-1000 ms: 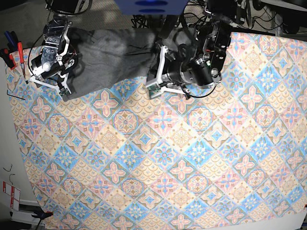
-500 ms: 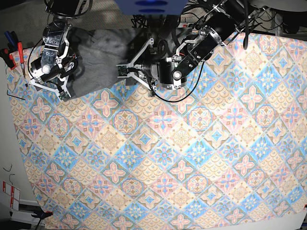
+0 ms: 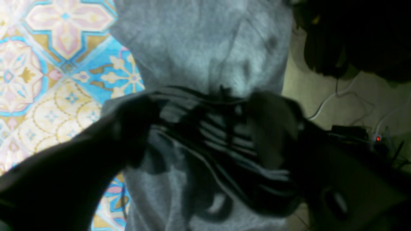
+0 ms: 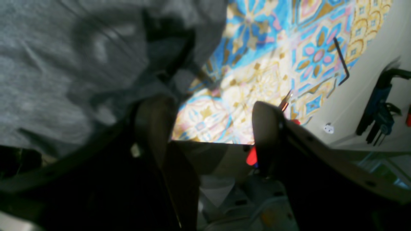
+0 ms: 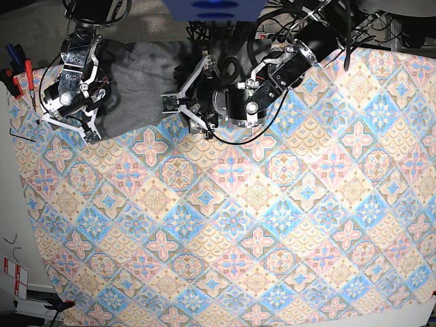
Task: Fold the T-shirt properly
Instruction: 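Carry the held shirt end with the left gripper toward the right gripper, then lower the folded end onto the shirt and open the left gripper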
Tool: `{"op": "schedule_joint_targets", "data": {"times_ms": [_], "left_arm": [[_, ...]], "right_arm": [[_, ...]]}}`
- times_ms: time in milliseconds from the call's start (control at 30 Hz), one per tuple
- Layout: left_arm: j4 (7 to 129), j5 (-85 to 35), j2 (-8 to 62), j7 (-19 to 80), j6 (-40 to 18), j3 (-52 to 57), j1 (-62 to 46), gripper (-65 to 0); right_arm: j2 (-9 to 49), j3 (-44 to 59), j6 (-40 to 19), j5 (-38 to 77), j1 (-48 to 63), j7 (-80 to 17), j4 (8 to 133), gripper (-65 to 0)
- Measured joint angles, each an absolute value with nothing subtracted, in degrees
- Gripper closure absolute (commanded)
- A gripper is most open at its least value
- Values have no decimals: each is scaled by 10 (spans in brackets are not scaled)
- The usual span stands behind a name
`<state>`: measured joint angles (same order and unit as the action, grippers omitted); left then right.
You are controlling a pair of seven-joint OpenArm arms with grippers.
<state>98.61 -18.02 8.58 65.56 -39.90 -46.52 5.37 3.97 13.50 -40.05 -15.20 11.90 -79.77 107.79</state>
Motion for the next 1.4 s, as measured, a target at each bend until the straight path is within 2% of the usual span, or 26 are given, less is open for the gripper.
{"op": "schedule_joint_targets", "data": {"times_ms": [200,367,467,600,867,1000,1133,1400], "left_arm": [[986,-180,65,595,-401,-448,54,-519],[987,-185,9,594,-401,-302,21,-519],[988,-180,17,606,-397,-183,-13,-519],[989,-179,29,651,-396,-90,-53,-519],[1041,-265,68,716,-399,-18,-143,-518],[1053,-299,75,718,-399,44,-169,-468],[1053,-316,101,720,-397,57,-183,-419],[1052,-377,98,723,-398,25,-229,-446]], "right_arm": [[34,135,-401,-153,119,-798,1078,-405],[18,132,-401,-149,120,-796,1078,-405],[22,139,-401,-157,119,-798,1078,-405],[21,138,-401,-153,119,-799,1078,-405],[21,135,-401,-155,119,-800,1078,-405],[21,134,-401,-155,119,-800,1077,-405],[21,134,-401,-155,119,-800,1077,-405],[22,127,-401,-157,119,-801,1077,-405]]}}
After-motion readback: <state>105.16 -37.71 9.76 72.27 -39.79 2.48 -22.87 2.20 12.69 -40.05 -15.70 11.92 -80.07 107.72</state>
